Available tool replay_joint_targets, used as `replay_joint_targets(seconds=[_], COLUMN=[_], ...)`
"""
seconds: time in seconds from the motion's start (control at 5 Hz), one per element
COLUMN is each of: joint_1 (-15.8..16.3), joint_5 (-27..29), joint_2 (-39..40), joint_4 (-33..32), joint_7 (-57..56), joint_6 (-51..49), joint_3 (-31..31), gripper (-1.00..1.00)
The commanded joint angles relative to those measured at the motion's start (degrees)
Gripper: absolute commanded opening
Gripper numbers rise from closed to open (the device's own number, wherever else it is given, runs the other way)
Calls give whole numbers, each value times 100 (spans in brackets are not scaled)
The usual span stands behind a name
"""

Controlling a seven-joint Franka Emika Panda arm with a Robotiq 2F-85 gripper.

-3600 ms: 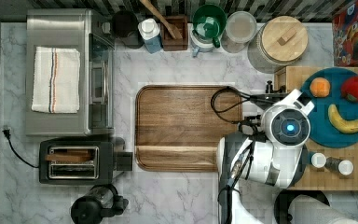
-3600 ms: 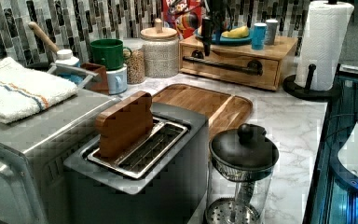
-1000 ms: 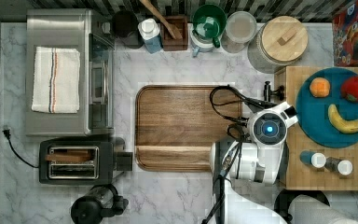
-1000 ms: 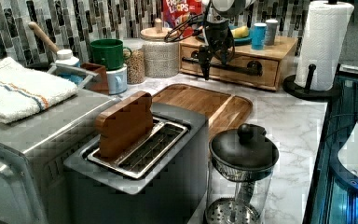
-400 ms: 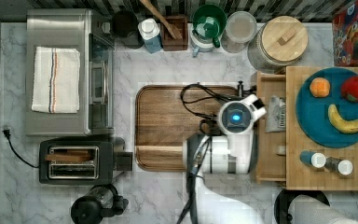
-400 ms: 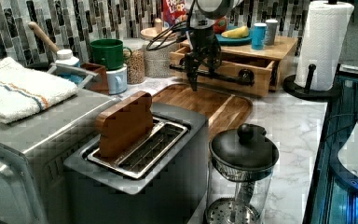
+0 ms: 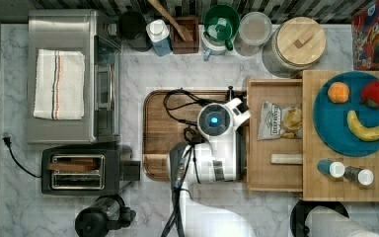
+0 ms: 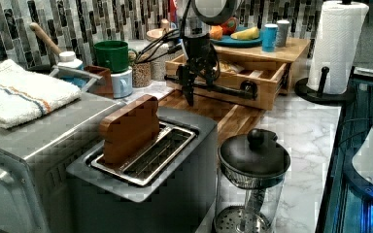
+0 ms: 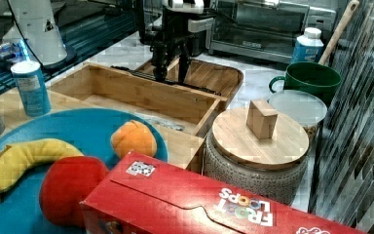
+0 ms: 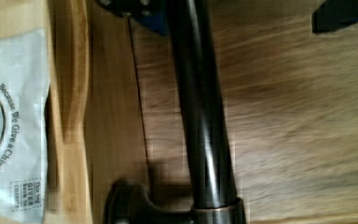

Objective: Open the drawer.

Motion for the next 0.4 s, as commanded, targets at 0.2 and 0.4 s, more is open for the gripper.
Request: replay_joint_targets(seconds=[0.2,0.4], joint_1=[430,461], joint_5=[513,631], joint_2=[-116,-173], joint_4=[165,270], joint_7=[643,925], joint_6=[-197,-480], joint_3=[482,543], gripper=[100,100])
